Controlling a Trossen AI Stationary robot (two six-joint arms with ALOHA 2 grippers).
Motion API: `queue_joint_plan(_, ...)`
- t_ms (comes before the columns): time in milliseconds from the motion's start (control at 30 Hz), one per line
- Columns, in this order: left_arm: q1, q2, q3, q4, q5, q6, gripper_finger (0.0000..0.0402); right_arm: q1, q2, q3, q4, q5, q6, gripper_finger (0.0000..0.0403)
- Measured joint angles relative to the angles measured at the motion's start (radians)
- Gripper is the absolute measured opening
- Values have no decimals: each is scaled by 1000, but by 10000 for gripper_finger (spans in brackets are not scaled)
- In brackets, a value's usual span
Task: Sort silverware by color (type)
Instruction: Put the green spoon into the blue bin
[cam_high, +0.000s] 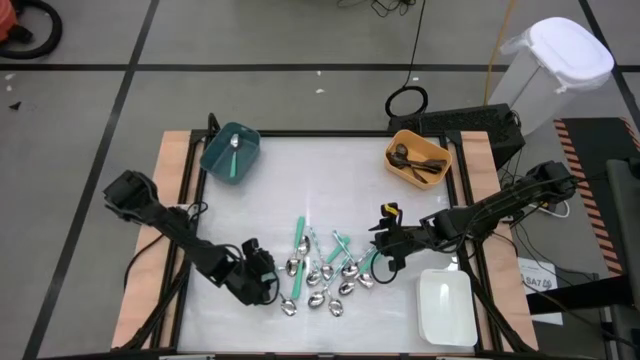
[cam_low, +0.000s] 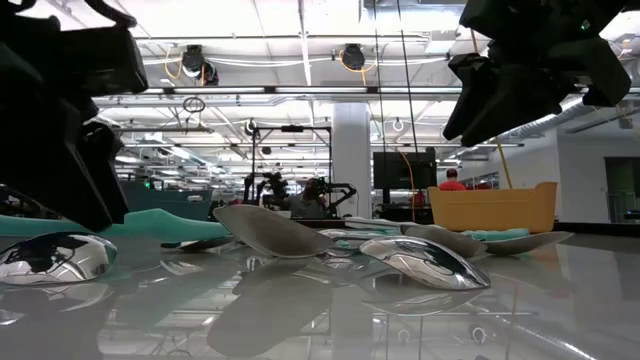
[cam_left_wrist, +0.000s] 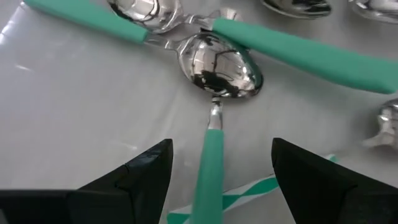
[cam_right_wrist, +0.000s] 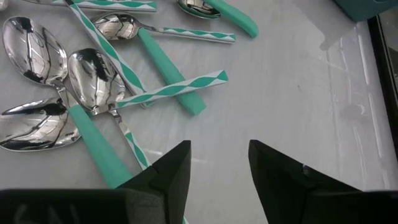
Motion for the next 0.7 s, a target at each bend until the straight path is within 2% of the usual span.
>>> queue_joint_plan(167,0,31,0,4,0,-16,239,0,0,0,0,0,0,155)
queue_joint_plan(433,6,42,0,-11,0,-53,142,0,0,0,0,-1,0,155)
queue_joint_plan(700,6,42,0,-2,0,-33,51,0,0,0,0,-79,23,155)
